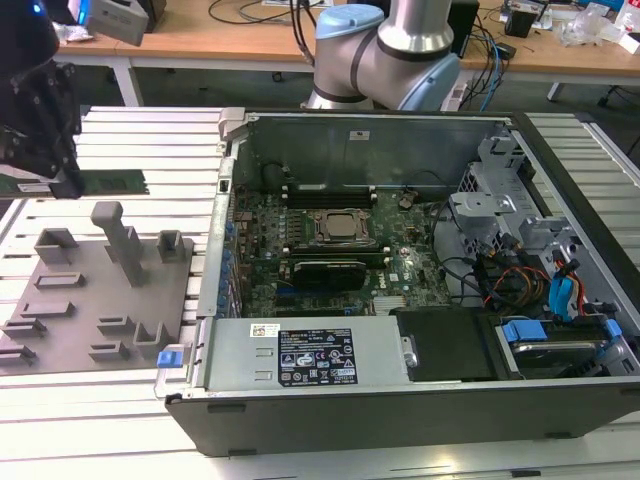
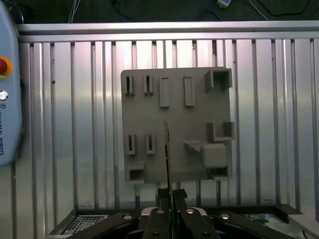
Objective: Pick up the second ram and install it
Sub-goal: 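Pick up the second ram and move it above second insertion slot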
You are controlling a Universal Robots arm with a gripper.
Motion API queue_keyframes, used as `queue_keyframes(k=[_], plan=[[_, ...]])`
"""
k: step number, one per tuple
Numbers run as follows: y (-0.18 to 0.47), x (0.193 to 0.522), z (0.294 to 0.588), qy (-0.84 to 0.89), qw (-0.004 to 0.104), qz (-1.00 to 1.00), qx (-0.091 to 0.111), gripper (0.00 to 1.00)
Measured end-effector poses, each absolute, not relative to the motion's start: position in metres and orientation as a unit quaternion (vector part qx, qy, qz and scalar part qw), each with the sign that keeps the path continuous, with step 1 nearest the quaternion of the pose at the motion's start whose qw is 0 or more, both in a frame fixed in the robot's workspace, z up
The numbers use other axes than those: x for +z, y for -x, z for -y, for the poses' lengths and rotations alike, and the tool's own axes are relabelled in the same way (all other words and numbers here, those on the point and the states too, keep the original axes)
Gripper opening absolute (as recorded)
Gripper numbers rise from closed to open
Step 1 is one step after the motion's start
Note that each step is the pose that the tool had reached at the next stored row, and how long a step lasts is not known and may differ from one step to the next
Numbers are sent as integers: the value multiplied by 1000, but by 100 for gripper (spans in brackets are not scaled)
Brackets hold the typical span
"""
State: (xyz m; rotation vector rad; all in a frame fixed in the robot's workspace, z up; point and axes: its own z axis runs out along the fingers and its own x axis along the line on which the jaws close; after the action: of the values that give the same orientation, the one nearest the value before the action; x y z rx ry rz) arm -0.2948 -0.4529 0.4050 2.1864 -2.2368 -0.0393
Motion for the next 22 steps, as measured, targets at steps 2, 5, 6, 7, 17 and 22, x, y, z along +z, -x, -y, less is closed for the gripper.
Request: queue_keyframes(k=[2, 5, 6, 7, 17, 22], plan=[[284, 405, 453, -699, 7, 715, -13, 14], [271, 405, 453, -699, 7, 715, -13, 14], [269, 405, 453, -699, 7, 715, -13, 14], [264, 405, 453, -699, 7, 715, -13, 14], [220, 405, 453, -699, 7, 715, -13, 14], [197, 405, 453, -699, 7, 715, -13, 14]])
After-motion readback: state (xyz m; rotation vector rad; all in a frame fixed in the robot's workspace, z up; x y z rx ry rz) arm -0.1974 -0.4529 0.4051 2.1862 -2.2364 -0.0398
